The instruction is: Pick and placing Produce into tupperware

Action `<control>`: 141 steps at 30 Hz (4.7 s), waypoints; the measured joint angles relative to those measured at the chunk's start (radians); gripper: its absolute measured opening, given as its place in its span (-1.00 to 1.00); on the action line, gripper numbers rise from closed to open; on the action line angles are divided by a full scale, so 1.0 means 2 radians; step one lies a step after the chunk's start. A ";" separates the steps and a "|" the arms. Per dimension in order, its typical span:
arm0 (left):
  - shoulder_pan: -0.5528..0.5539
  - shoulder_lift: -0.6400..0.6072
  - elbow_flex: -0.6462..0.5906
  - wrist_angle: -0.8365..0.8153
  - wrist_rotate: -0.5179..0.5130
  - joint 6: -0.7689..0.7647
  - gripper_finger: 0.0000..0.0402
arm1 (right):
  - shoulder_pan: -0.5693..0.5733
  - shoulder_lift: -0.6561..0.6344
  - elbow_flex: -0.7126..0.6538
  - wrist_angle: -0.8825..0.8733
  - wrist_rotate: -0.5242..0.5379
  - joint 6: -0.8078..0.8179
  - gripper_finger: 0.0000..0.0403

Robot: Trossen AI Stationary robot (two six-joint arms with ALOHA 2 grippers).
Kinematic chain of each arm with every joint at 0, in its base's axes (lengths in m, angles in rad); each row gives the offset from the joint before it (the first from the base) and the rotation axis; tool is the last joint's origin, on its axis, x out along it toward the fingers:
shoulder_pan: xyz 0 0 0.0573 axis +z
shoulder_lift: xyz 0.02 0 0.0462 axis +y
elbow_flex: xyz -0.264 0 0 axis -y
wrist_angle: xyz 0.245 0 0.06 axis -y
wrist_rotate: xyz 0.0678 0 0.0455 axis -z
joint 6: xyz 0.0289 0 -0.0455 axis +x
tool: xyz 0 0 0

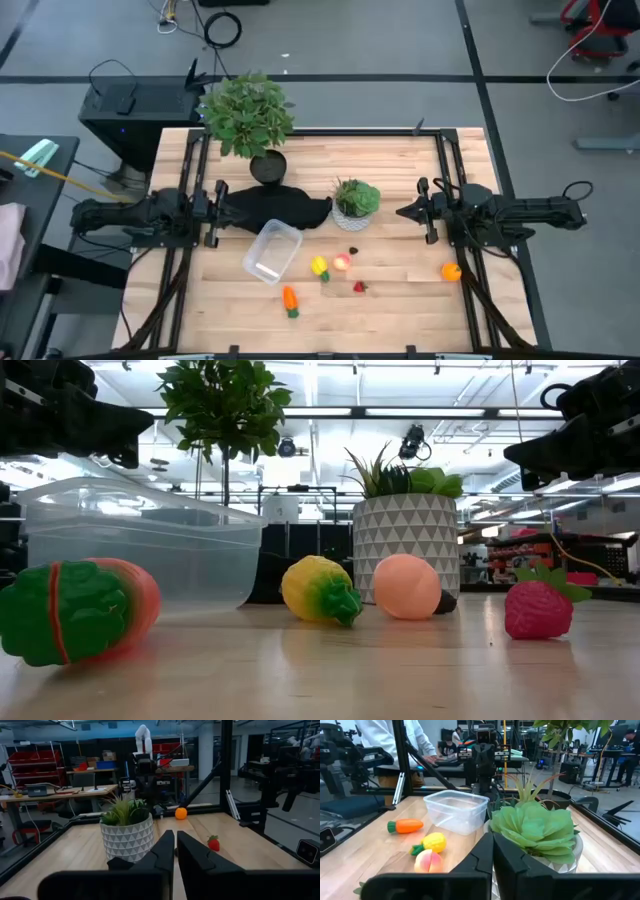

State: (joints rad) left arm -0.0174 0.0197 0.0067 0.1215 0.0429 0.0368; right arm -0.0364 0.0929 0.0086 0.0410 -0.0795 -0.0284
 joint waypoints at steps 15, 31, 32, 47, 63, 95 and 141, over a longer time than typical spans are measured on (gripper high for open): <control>0.000 0.000 0.000 0.000 0.000 0.000 -0.88 | 0.000 0.000 0.000 0.000 0.000 0.000 -0.91; 0.000 0.000 0.000 0.000 0.000 0.000 -0.82 | 0.000 0.000 0.000 0.000 0.000 0.000 -0.91; 0.000 0.000 0.000 0.000 0.000 0.000 -0.82 | 0.000 0.000 0.000 0.000 0.000 0.000 -0.91; 0.000 0.000 0.000 0.000 0.000 0.000 -0.84 | 0.000 0.000 0.000 0.000 0.000 0.000 -0.91; 0.000 0.000 0.000 0.000 0.000 0.000 -0.87 | 0.000 0.000 0.000 0.000 0.000 0.000 -0.91; 0.000 0.000 0.000 0.000 0.000 0.000 -0.82 | 0.000 0.000 0.000 0.000 0.000 0.000 -0.91; 0.000 0.000 0.000 0.000 0.000 0.013 -0.84 | -0.001 0.000 0.000 0.290 0.164 0.478 -0.91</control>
State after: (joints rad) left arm -0.0170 0.0200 0.0067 0.1219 0.0425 0.0619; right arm -0.0384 0.0929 0.0094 0.6201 0.2485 0.9267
